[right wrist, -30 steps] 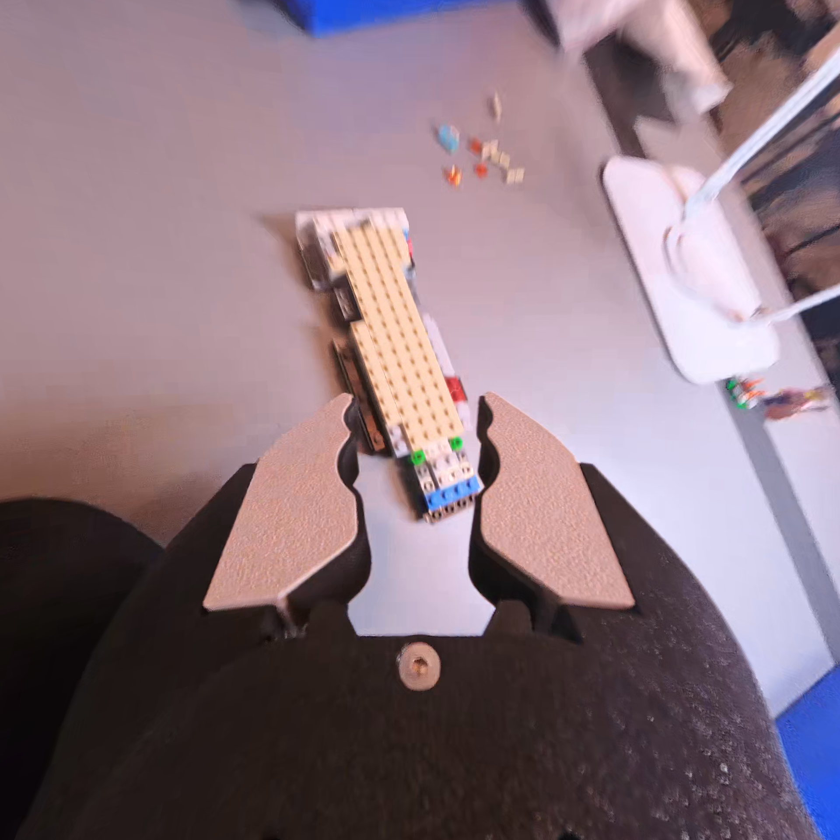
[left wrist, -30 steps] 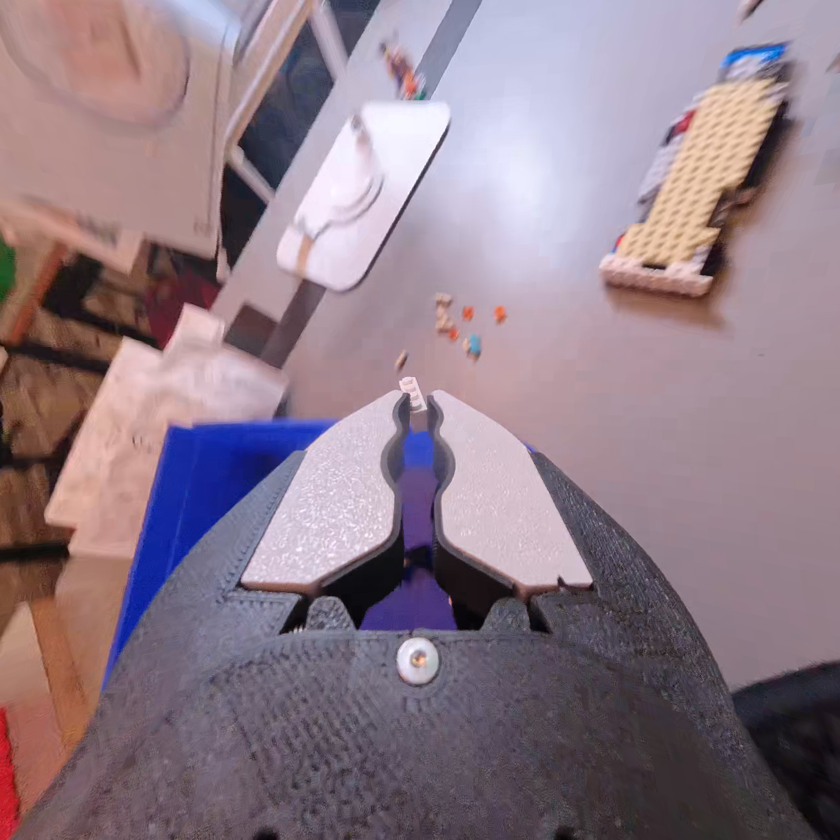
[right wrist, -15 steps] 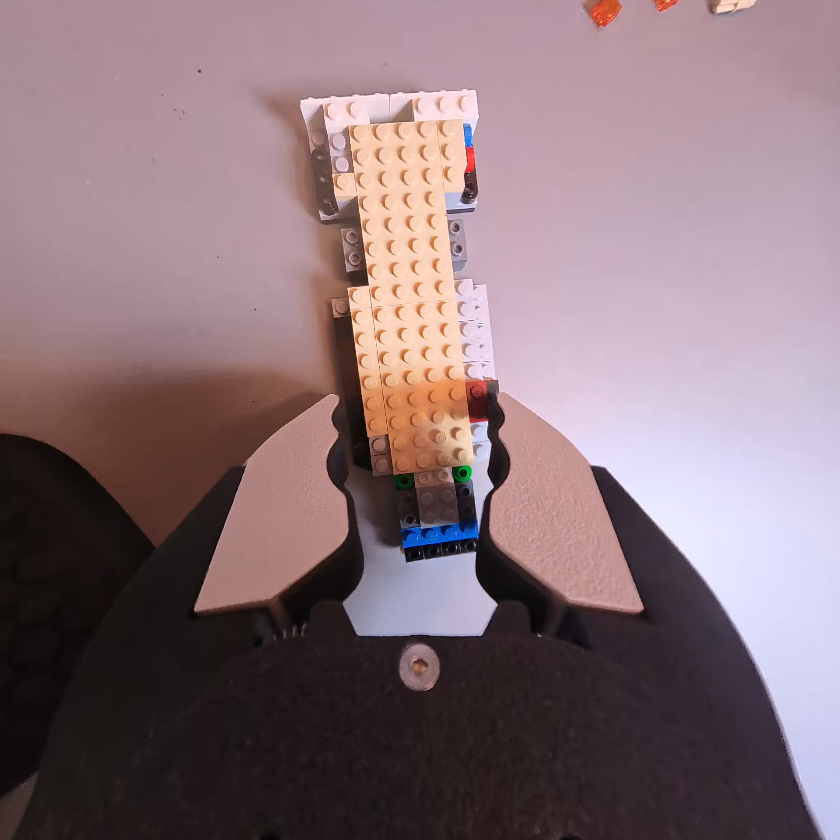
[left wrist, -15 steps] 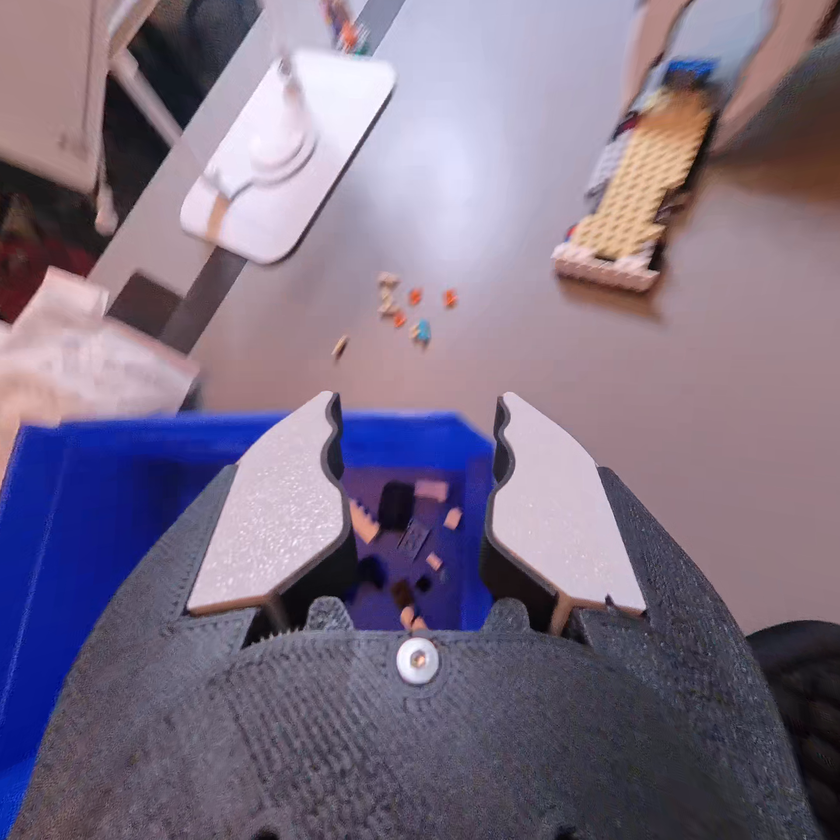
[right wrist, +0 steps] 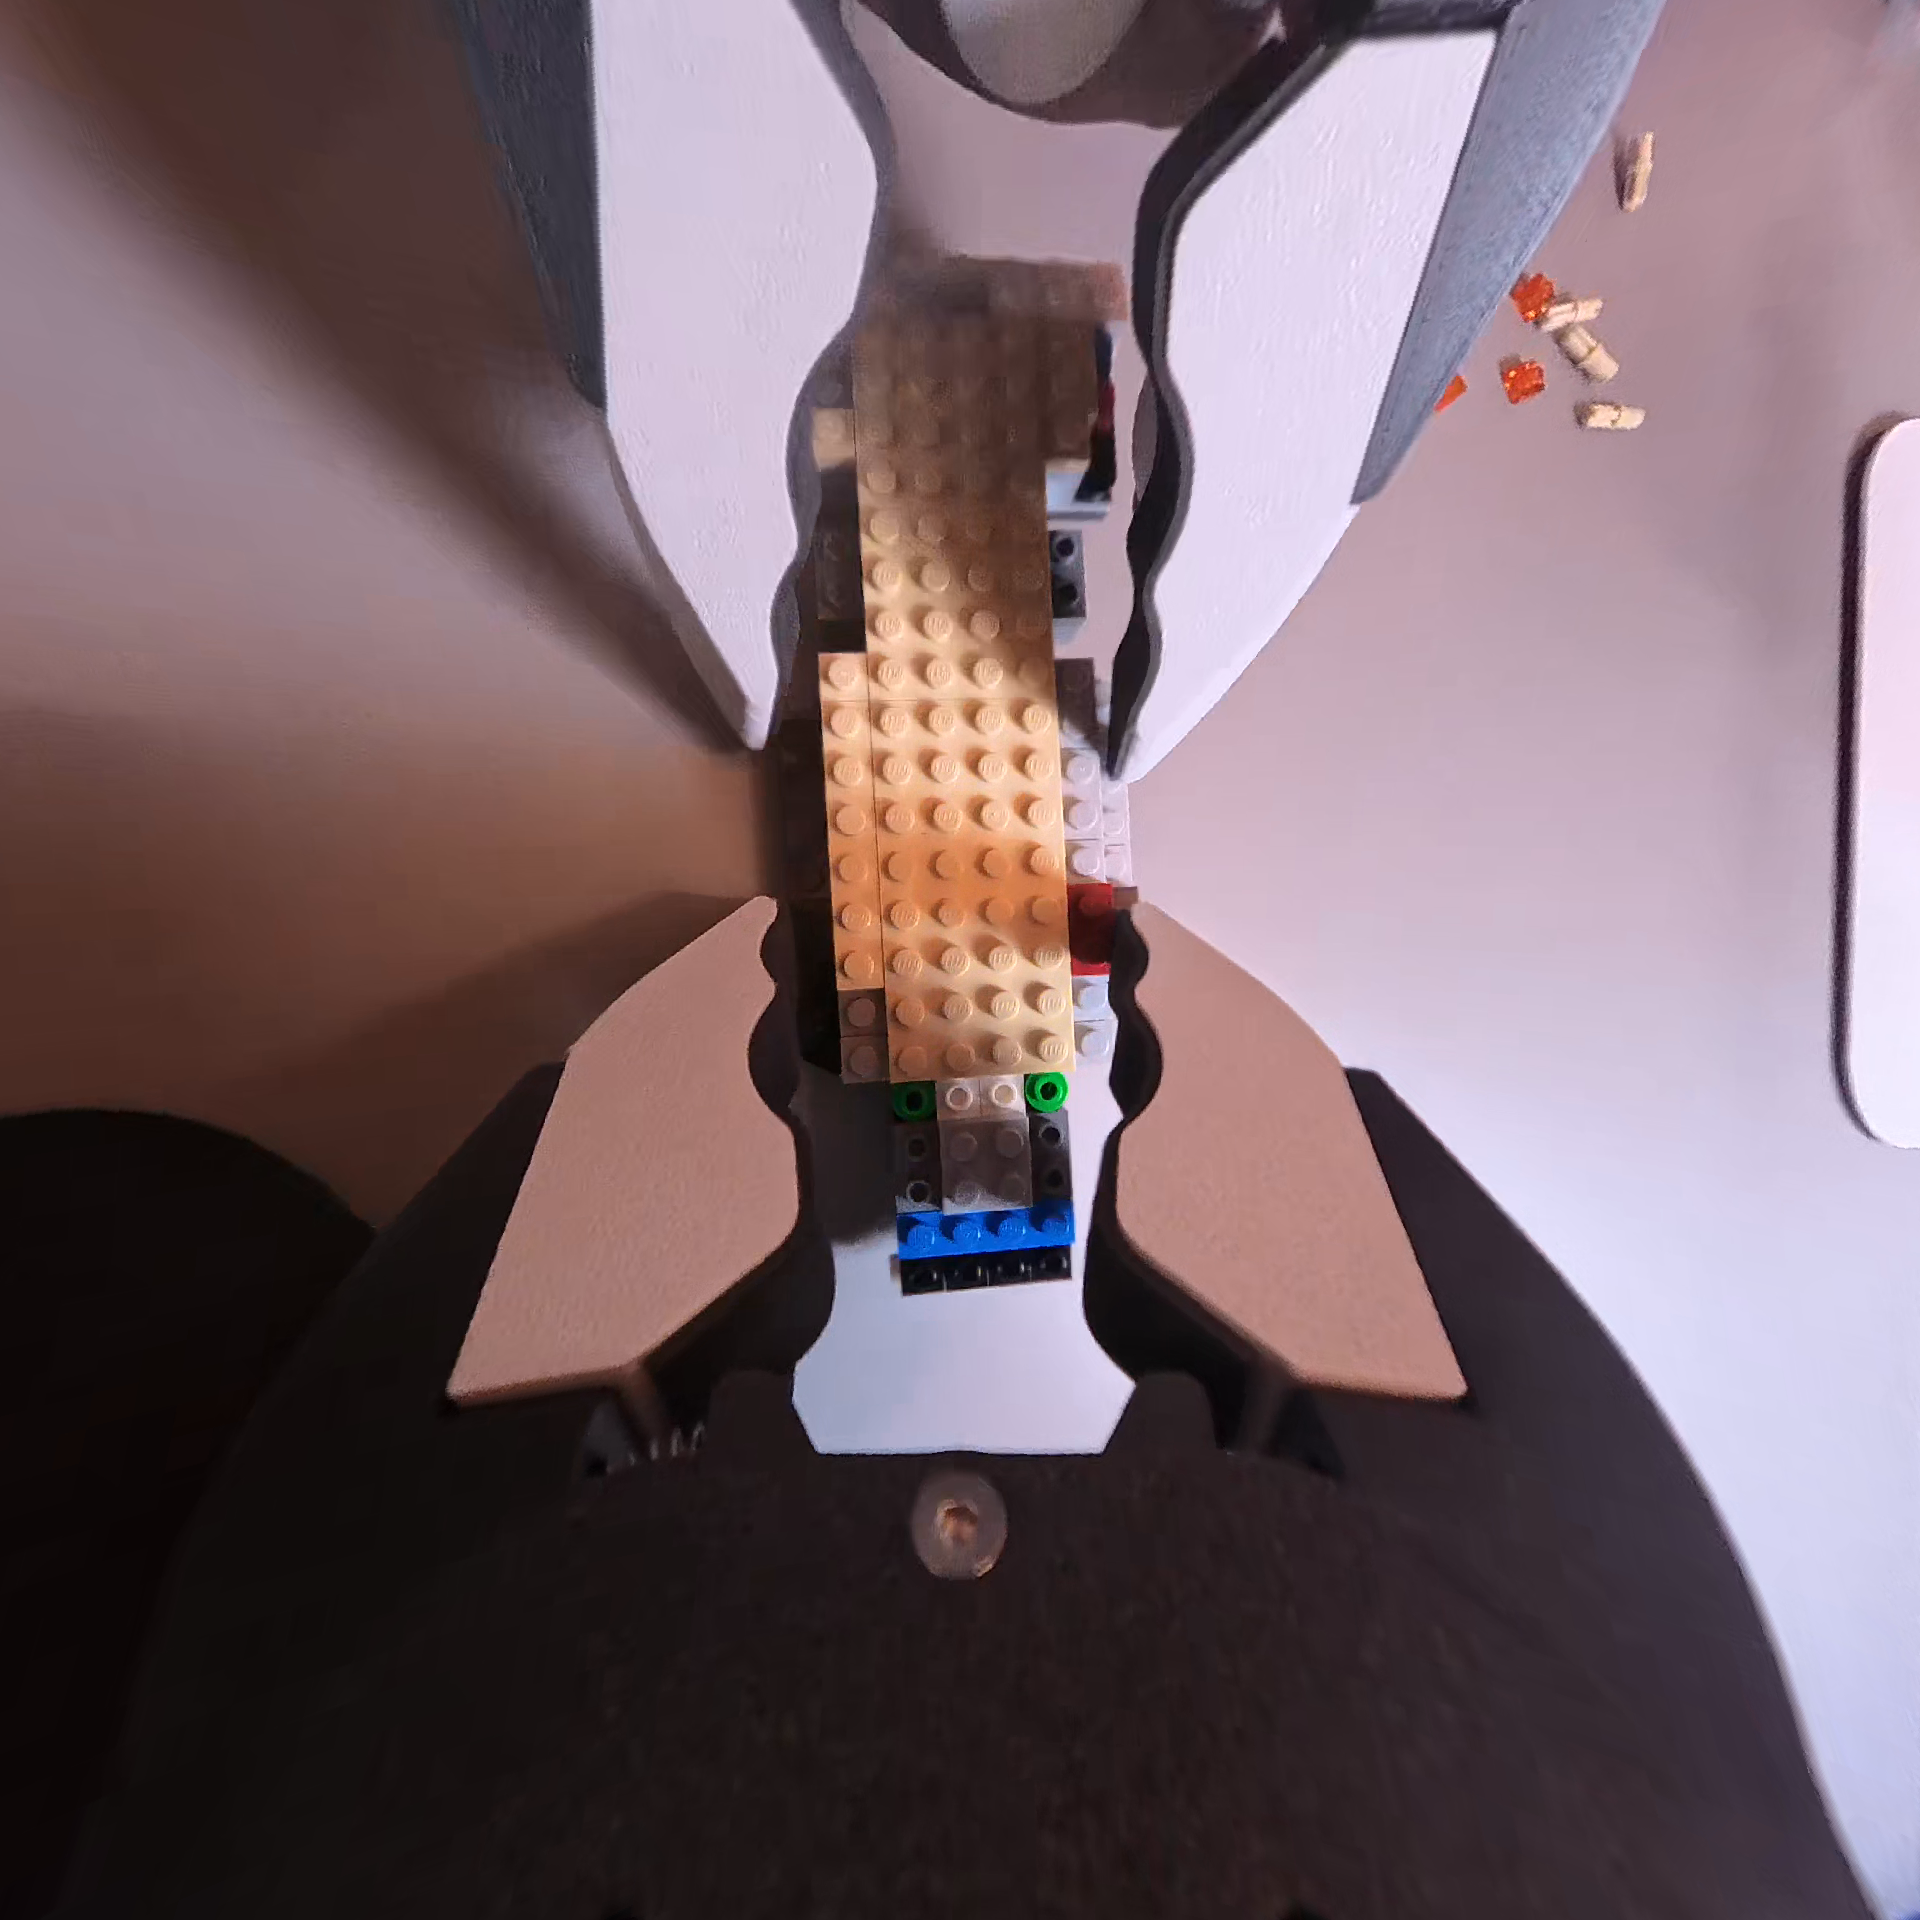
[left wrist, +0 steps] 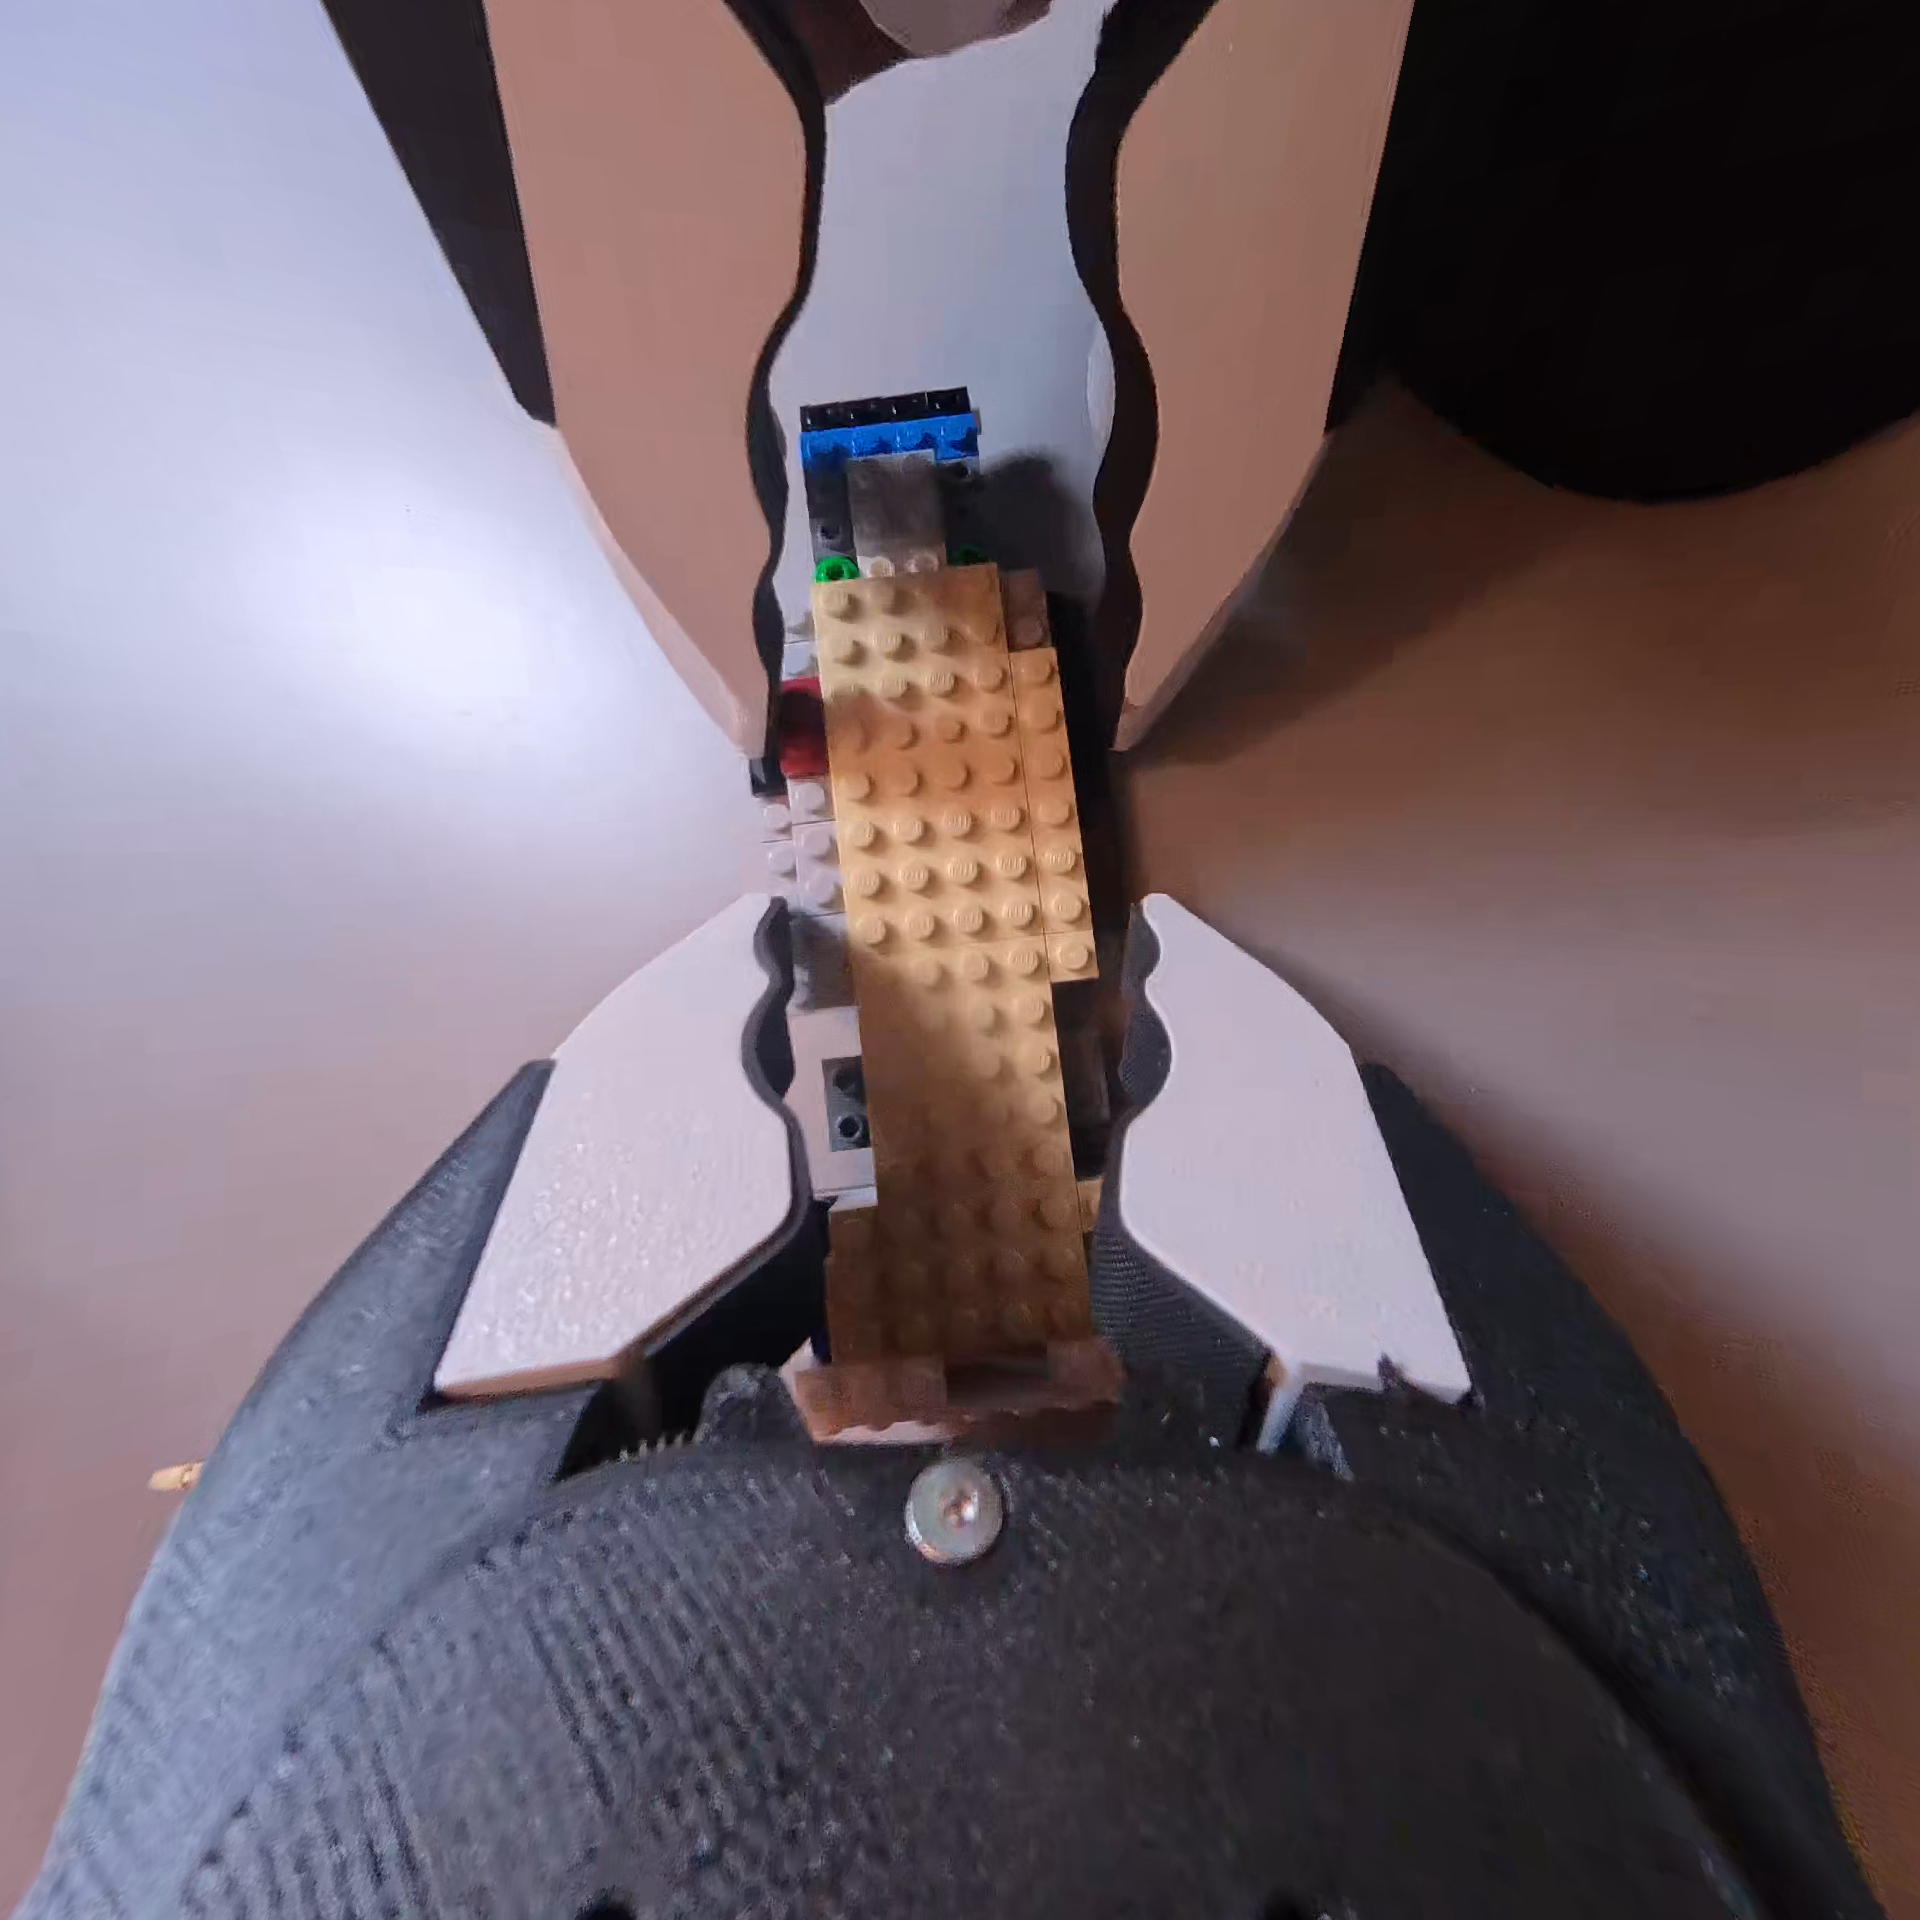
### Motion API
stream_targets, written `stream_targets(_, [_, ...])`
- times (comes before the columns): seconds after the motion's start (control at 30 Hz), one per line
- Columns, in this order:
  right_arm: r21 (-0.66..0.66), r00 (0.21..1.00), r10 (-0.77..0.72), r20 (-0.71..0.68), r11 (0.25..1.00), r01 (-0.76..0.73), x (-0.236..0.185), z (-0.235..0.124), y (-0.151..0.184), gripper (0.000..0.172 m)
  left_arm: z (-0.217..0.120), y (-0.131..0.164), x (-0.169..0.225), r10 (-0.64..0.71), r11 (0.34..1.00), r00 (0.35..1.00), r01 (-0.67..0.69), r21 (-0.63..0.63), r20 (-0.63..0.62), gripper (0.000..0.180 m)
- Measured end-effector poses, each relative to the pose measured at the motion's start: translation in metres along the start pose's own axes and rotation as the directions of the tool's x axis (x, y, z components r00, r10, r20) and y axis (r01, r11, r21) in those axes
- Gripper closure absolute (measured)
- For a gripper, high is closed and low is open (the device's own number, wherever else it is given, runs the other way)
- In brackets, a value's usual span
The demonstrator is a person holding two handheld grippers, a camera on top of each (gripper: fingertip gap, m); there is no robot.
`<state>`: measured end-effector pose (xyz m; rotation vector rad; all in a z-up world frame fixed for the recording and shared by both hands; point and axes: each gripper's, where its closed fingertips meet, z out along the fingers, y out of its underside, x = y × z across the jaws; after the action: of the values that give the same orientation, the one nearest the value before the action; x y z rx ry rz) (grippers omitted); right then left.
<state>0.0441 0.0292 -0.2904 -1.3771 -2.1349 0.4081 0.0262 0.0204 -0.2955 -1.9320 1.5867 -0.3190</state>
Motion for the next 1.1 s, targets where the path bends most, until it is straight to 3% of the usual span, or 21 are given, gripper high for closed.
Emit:
stream_targets(0.23, [0.066, 1.000, 0.021, 0.016, 0.998, -0.022, 0.001, -0.001, 0.001, 0.113, 0.005, 0.003, 0.001, -0.084, 0.996, 0.989, 0.084, -0.006, -0.121, 0.121])
stream_targets(0.3, [0.068, 1.000, -0.019, -0.016, 0.998, 0.020, 0.000, -0.001, 0.000, 0.135, 0.005, 0.006, -0.006, -0.121, 0.993, 0.985, 0.122, -0.005, -0.121, 0.121])
stream_targets(0.57, [0.126, 0.997, 0.064, -0.037, 0.990, -0.059, 0.008, -0.012, -0.009, 0.127, 0.002, 0.005, -0.007, -0.075, 0.997, 0.992, 0.078, 0.027, -0.097, 0.122])
stream_targets(0.7, [0.119, 0.995, 0.093, -0.032, 0.989, -0.088, 0.008, -0.015, -0.006, 0.126, -0.029, 0.003, -0.012, 0.003, 0.999, 1.000, -0.001, 0.050, -0.031, 0.128])
stream_targets(0.8, [0.077, 0.994, 0.104, -0.023, 0.992, -0.102, 0.004, -0.008, 0.003, 0.119, -0.056, -0.004, 0.009, 0.061, 0.993, 0.992, -0.050, 0.105, -0.114, 0.152])
stream_targets(0.93, [0.070, 0.992, 0.123, -0.021, 0.990, -0.121, 0.005, -0.004, 0.005, 0.118, -0.046, 0.008, 0.050, 0.123, 0.992, 0.967, -0.117, 0.039, -0.221, 0.149])
stream_targets(1.1, [0.088, 0.991, 0.127, -0.047, 0.989, -0.123, 0.011, -0.008, 0.000, 0.118, -0.018, 0.017, 0.066, 0.065, 0.997, 0.958, -0.072, -0.014, -0.278, 0.149])
